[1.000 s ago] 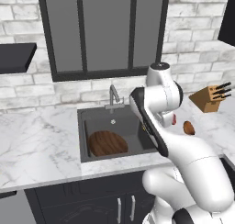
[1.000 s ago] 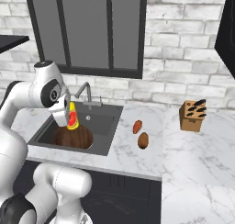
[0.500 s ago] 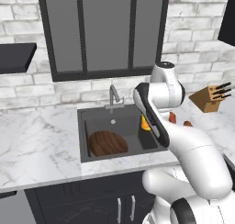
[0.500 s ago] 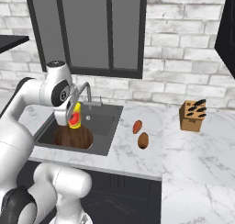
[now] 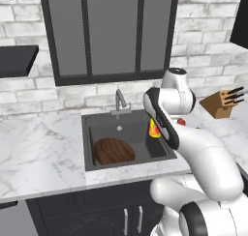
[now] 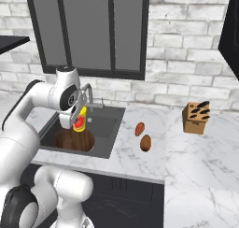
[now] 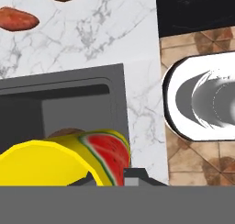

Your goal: Remove the potato and sweet potato from the sink. Then move the bowl and cup from the counter to the sink for washing.

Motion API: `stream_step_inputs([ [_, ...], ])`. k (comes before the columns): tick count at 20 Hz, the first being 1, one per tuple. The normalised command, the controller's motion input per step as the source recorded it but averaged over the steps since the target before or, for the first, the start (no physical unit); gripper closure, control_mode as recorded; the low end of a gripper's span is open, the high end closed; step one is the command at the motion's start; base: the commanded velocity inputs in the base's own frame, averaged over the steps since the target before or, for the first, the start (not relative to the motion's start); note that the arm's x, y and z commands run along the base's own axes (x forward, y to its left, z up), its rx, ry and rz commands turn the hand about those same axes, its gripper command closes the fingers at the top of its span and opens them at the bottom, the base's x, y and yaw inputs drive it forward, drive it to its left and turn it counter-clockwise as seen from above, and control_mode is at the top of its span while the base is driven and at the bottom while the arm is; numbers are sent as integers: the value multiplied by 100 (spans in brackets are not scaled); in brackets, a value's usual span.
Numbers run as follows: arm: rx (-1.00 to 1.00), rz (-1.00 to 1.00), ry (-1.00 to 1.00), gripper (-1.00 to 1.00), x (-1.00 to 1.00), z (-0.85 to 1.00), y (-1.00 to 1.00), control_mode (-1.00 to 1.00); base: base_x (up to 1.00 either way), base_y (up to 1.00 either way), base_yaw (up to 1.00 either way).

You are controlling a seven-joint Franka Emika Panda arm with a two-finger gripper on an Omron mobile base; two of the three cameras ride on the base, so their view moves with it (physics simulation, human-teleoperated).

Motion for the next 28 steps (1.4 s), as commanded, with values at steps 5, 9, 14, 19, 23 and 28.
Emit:
stream_step_inputs([
  [5, 0, 0, 0, 100, 20, -16, 0, -100, 0, 0, 0],
  [9, 0, 0, 0, 100, 20, -16, -1, -100, 0, 0, 0],
  [14, 0, 0, 0, 100, 17, -17, -6, -100, 0, 0, 0],
  [19, 0, 0, 0, 100, 19, -18, -2, -100, 0, 0, 0],
  [23, 0, 0, 0, 100, 20, -18, 0, -100, 0, 0, 0],
  [28, 0, 0, 0, 100, 20, -16, 0, -100, 0, 0, 0],
])
